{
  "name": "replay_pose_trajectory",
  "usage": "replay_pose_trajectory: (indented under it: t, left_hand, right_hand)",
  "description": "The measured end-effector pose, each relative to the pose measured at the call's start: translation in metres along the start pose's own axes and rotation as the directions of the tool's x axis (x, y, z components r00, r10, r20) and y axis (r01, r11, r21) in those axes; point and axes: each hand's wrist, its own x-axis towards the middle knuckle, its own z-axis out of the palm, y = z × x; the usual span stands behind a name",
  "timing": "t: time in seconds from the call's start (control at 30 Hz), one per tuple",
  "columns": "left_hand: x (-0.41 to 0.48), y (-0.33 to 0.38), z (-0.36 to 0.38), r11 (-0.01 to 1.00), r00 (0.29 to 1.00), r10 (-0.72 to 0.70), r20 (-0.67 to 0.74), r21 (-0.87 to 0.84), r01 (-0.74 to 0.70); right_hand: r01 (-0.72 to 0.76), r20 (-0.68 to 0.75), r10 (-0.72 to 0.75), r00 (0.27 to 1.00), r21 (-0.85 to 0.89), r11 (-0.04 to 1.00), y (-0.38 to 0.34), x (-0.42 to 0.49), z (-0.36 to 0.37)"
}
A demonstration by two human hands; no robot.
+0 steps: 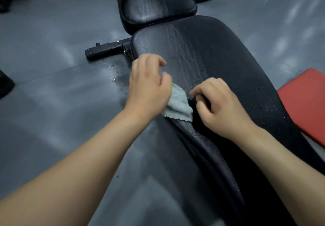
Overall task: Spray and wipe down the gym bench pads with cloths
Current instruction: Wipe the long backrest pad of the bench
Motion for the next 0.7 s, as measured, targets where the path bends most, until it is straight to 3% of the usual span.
replay_pose_trajectory:
  t: [0.1,0.17,0.47,0.57,0.7]
  left_hand:
    - [0.008,0.015,0.034,0.932,0.955,0.083,0.283,0.316,-0.175]
    - [0.014,0.014,0.052,0.853,0.916,0.092,0.391,0.444,-0.275]
    - [0.057,0.013,0.069,0.797,0.890,0.169,0.423,0.473,-0.376]
    - [0.037,0.014,0.059,0.766,0.895,0.209,0.394,0.503,-0.400]
    - [0.010,0.015,0.044,0.806,0.875,0.178,0.451,0.444,-0.393]
  right_hand:
    - [0.010,0.013,-0.008,1.000,-0.111,0.994,0.004,-0.009,0.003]
    - [-0.008,0.012,0.010,1.000,-0.154,0.988,0.006,-0.011,0.004]
    - [-0.230,-0.022,0.230,0.973,-0.186,0.955,0.009,-0.020,0.004]
    - [-0.248,-0.009,0.252,0.968,-0.204,0.947,0.003,-0.029,0.003]
    - [-0.288,0.011,0.296,0.955,-0.202,0.936,-0.007,-0.040,-0.003]
